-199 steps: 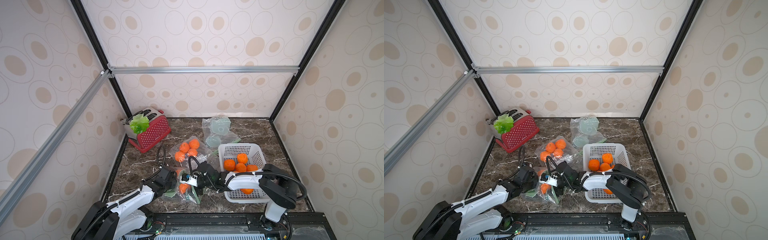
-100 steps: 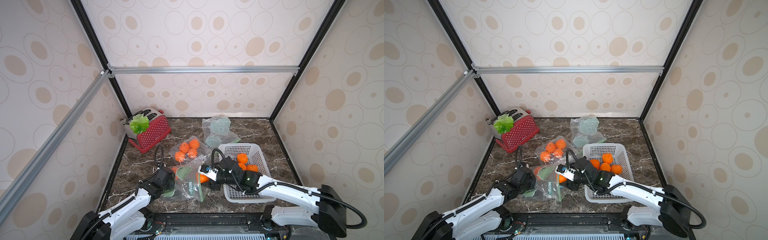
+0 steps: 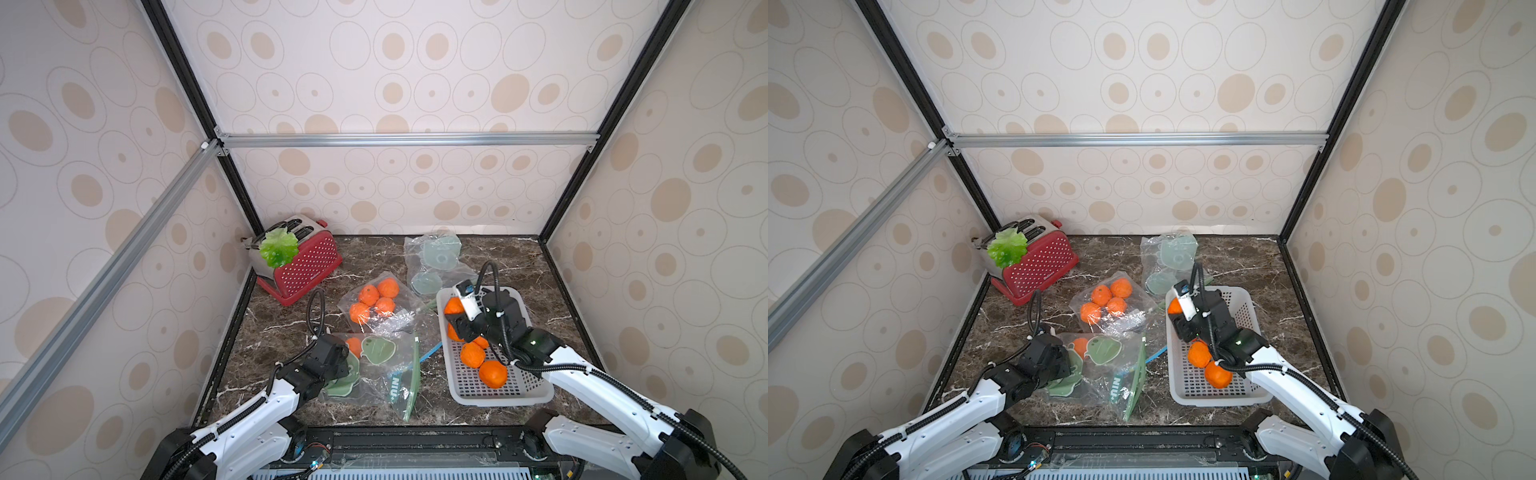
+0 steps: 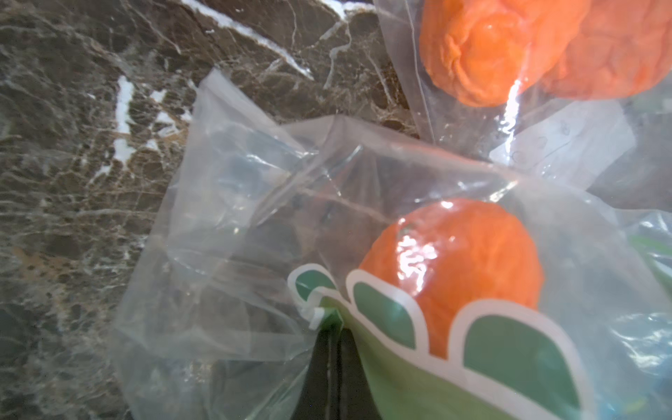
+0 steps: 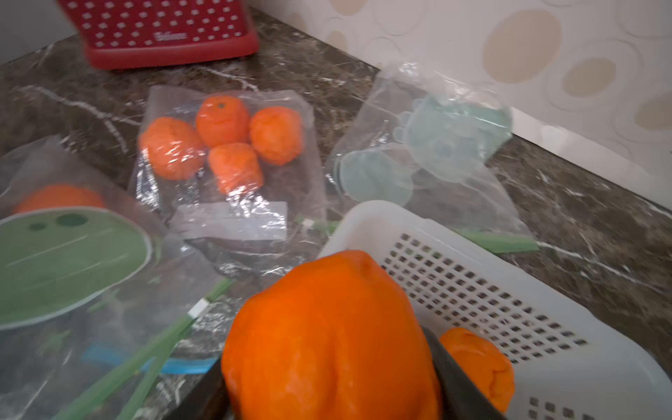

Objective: Open the zip-top bag and take out the orange
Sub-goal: Pick up the orange from the zipper food storage bag, then place the orange in the basket.

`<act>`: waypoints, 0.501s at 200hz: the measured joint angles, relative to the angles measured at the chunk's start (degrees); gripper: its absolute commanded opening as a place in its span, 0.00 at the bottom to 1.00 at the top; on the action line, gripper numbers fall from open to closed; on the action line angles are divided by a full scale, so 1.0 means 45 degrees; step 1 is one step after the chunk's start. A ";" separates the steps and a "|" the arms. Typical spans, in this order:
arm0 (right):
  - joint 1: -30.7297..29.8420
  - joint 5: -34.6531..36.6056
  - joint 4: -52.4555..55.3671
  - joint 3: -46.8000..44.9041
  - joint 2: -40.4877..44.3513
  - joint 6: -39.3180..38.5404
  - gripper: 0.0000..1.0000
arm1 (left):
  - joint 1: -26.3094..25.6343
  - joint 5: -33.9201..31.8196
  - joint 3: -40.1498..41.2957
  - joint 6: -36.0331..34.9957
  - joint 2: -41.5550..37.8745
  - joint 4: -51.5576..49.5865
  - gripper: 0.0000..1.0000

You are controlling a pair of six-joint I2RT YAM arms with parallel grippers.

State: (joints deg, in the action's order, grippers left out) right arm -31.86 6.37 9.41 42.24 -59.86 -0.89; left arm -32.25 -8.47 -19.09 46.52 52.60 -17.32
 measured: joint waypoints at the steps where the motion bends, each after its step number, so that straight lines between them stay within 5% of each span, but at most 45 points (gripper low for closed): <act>1: 0.0073 0.0024 -0.0053 0.0000 -0.0034 0.0063 0.46 | 0.0000 0.0000 0.0000 -0.0005 0.0005 0.0000 0.00; 57: 0.1399 0.0117 -0.0350 0.1443 -0.3866 0.1326 0.46 | 0.0000 0.0000 -0.0005 -0.0029 0.0029 0.0000 0.00; 100: 0.1443 -0.0369 -0.0578 0.1627 -0.5047 0.1744 0.44 | 0.0000 0.0000 -0.0015 -0.0073 0.0039 0.0000 0.00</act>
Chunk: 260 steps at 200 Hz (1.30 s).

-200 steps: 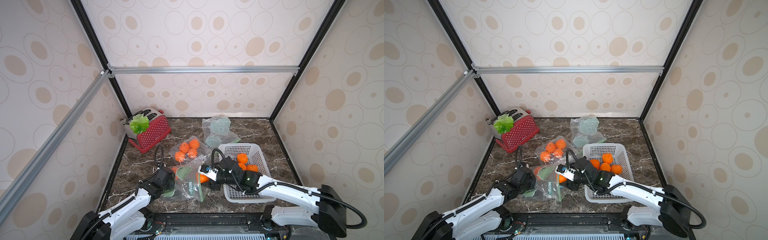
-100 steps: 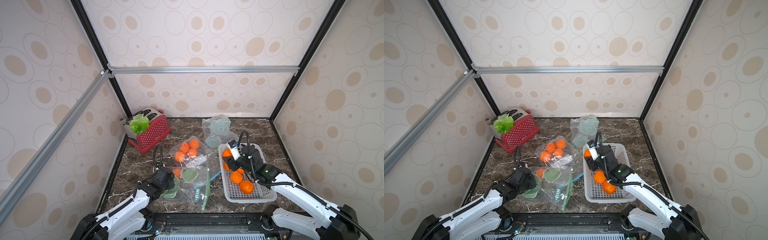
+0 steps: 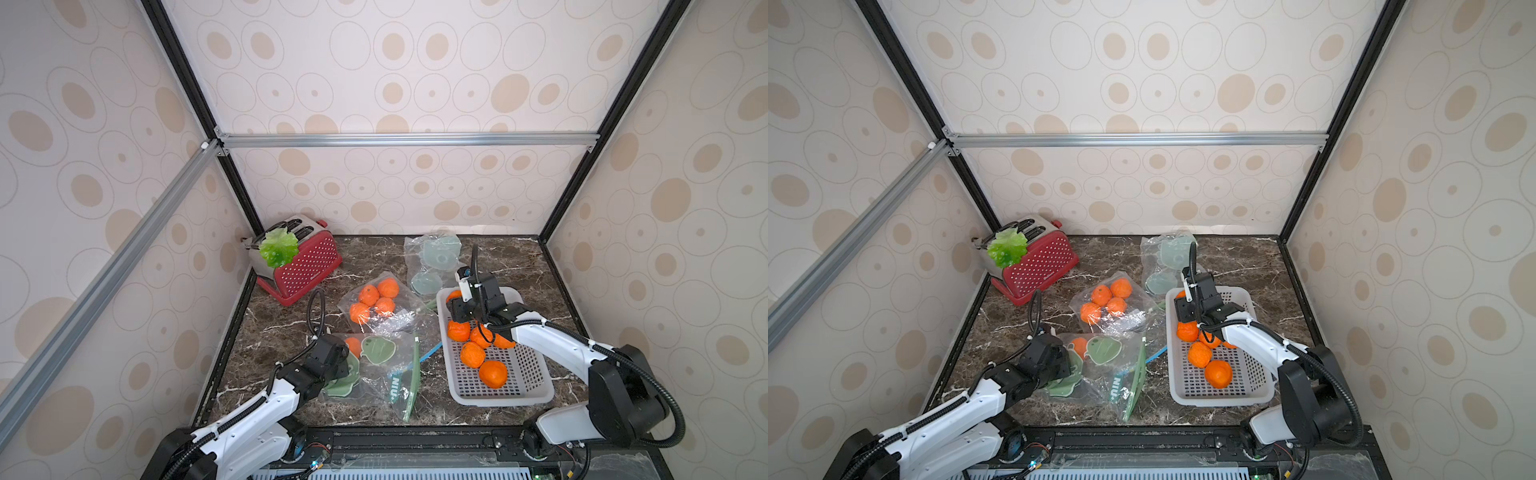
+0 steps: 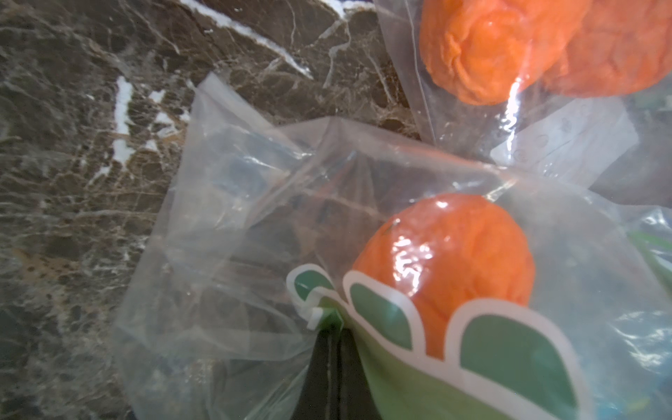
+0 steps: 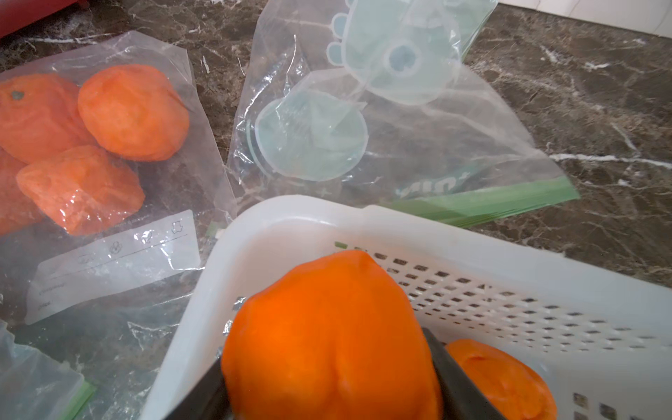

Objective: Open the zip-top bag and take out the orange
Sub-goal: Place the orange in the basket.

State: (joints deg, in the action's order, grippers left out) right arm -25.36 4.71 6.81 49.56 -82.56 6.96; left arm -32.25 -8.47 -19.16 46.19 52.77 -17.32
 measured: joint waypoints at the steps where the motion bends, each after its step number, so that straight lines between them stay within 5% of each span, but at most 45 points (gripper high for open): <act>1: 0.0000 -0.0005 0.0000 0.0000 -0.0015 0.0005 0.44 | 0.0000 0.0000 0.0000 -0.0005 0.0000 0.0000 0.00; 92: 0.0010 -0.0685 0.0476 0.0102 -0.1151 0.0408 0.45 | 0.0000 0.0005 -0.0112 -0.0044 0.0185 0.0015 0.00; 152: 0.0010 -0.0656 0.0986 -0.0102 -0.1166 0.0656 0.75 | 0.0000 0.0068 -0.0112 -0.0044 0.0398 0.0034 0.00; 198: 0.0010 -0.0597 0.1647 0.0291 -0.0612 0.0719 0.83 | 0.0000 0.0078 -0.0112 -0.0044 0.0379 0.0029 0.00; 233: 0.0010 -0.0753 0.2220 0.0291 0.1409 0.0680 0.64 | 0.0000 0.0078 -0.0112 -0.0044 0.0379 0.0034 0.00; 260: -0.0092 -0.2657 0.1574 -0.0209 0.2871 0.0622 0.50 | 0.0000 0.0078 -0.0112 -0.0039 0.0393 0.0039 0.00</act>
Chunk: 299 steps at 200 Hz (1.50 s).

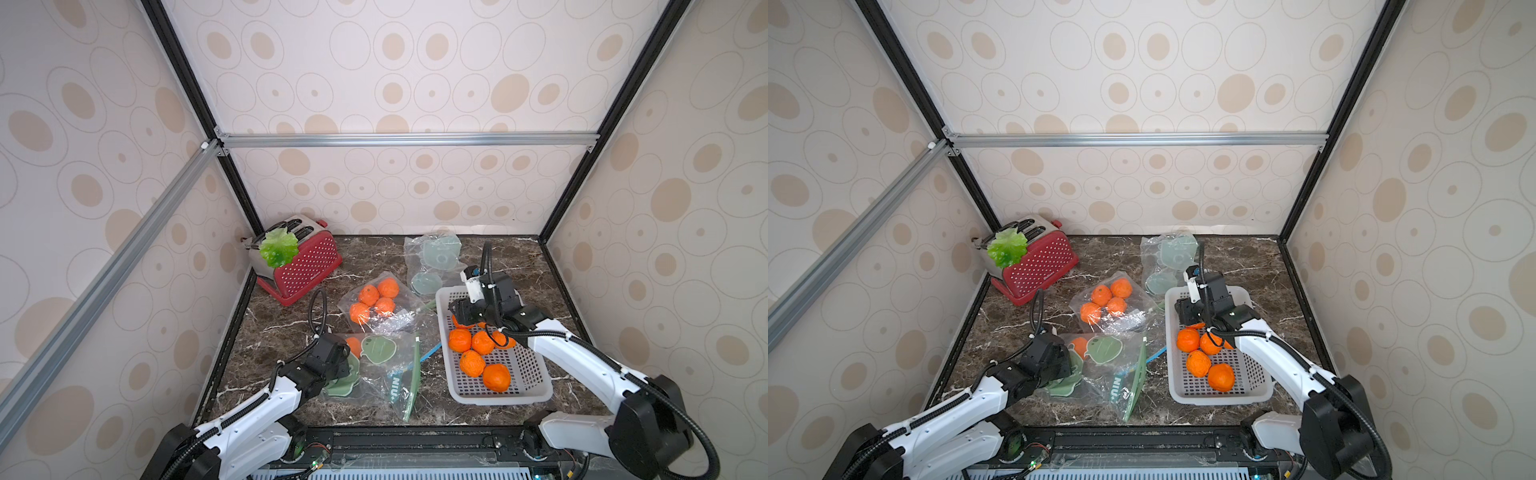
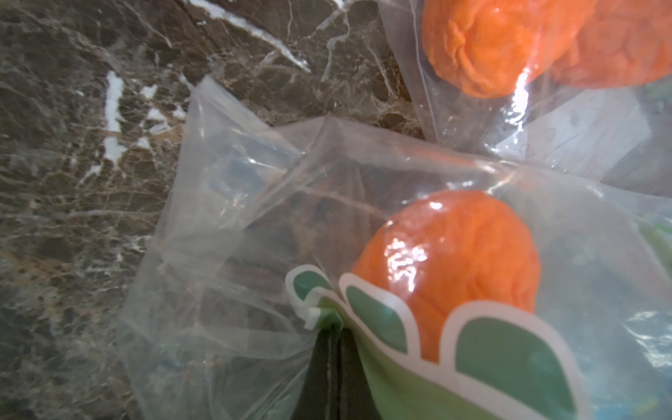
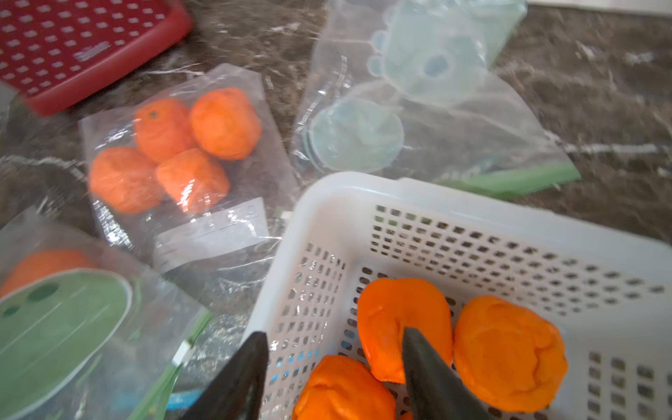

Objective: Open the zip-top bag and take out the orange
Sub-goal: Place the orange in the basket, then pick up the orange from the zipper food storage bag.

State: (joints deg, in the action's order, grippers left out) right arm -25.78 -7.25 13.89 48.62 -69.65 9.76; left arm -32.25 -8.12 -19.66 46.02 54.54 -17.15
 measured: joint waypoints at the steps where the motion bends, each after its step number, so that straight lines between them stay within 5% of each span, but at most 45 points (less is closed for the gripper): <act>1: -0.0015 -0.0078 -0.0019 -0.0029 0.0029 -0.0005 0.49 | 0.0000 0.0005 0.0000 0.0000 0.0000 0.0000 0.00; 28: -0.1141 -0.2453 -0.0214 -0.0641 0.0311 -0.0243 0.42 | 0.0000 0.0000 0.0000 -0.0005 0.0010 0.0005 0.00; 62: -0.3711 -0.3463 0.0588 -0.0520 -0.0413 -0.1268 0.35 | 0.0000 0.0000 0.0000 0.0000 0.0000 -0.0005 0.00; 99: -0.4682 -0.3347 0.1846 0.0107 -0.1321 -0.2161 0.21 | 0.0000 -0.0112 0.0000 0.0015 -0.0005 -0.0063 0.00; 158: -0.5202 -0.2963 0.3371 0.0986 -0.2001 -0.3011 0.19 | 0.0000 -0.0476 -0.0005 0.0146 -0.0029 -0.0330 0.00; 232: -0.5416 -0.3143 0.3429 0.1064 -0.3157 -0.3288 0.20 | 0.0000 -0.0520 0.0000 0.0146 -0.0005 -0.0345 0.00; 299: -0.5435 -0.4566 -0.1860 0.0121 -0.4318 -0.2477 0.45 | 0.0000 -0.0325 0.0000 0.0141 0.0024 -0.0219 0.00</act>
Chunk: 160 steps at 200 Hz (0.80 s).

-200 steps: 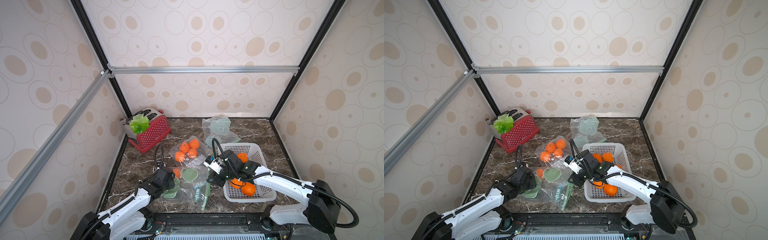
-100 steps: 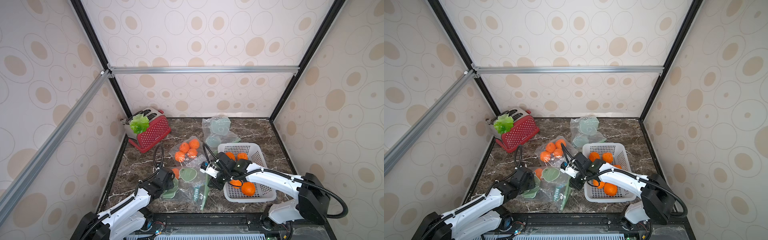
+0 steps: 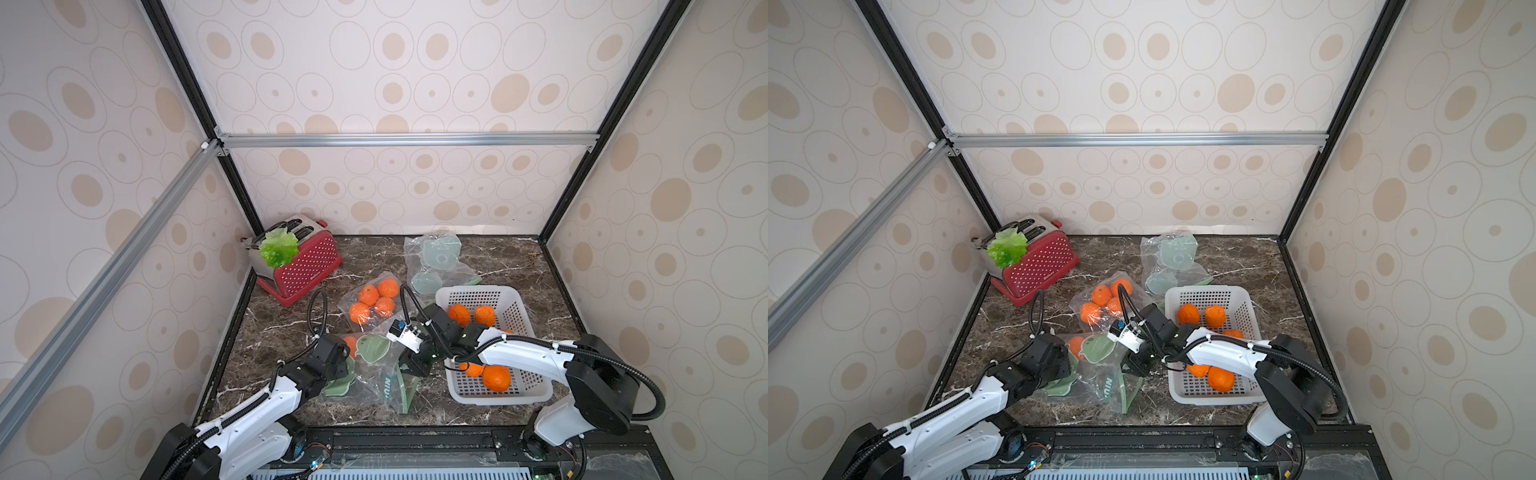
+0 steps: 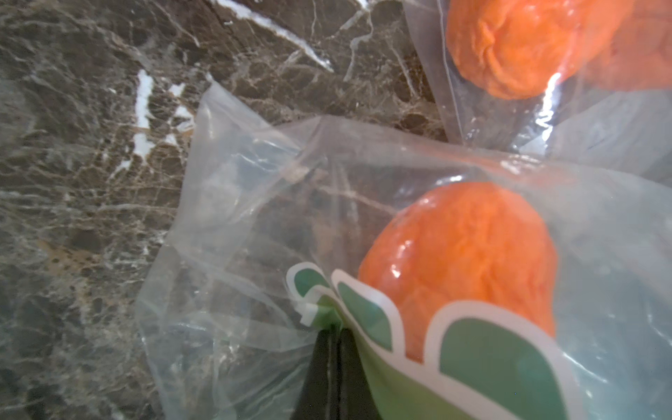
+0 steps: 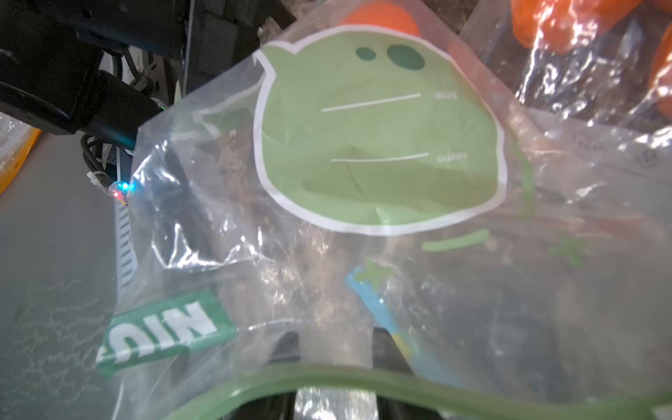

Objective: Open the zip-top bag and take out the orange
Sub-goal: Pick up the orange from the zipper food storage bag.

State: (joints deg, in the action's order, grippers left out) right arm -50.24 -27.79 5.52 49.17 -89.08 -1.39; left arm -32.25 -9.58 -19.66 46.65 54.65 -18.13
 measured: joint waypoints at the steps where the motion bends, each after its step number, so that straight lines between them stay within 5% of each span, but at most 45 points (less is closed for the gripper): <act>1: 0.0000 -0.0019 -0.0117 -0.0019 -0.0034 -0.0015 0.46 | 0.0000 0.0005 0.0000 0.0000 0.0000 0.0005 0.00; 43: -0.0350 -0.0316 -0.2739 -0.0049 -0.1651 0.0316 0.56 | 0.0000 0.0418 0.0005 -0.0010 0.0121 0.0350 0.00; 87: -0.0709 -0.0034 -0.5183 -0.0024 -0.3104 0.0627 0.65 | 0.0000 0.2448 0.0092 -0.0355 0.0092 0.1651 0.00; 160: -0.0719 0.2001 -0.7543 -0.0811 -0.2953 0.0806 0.84 | 0.0000 0.5221 0.0092 -0.1025 -0.0559 0.2254 0.00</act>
State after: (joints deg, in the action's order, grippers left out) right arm -53.47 -18.79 -28.42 45.52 -102.37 2.24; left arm -32.25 13.91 -19.25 42.04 52.14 -7.99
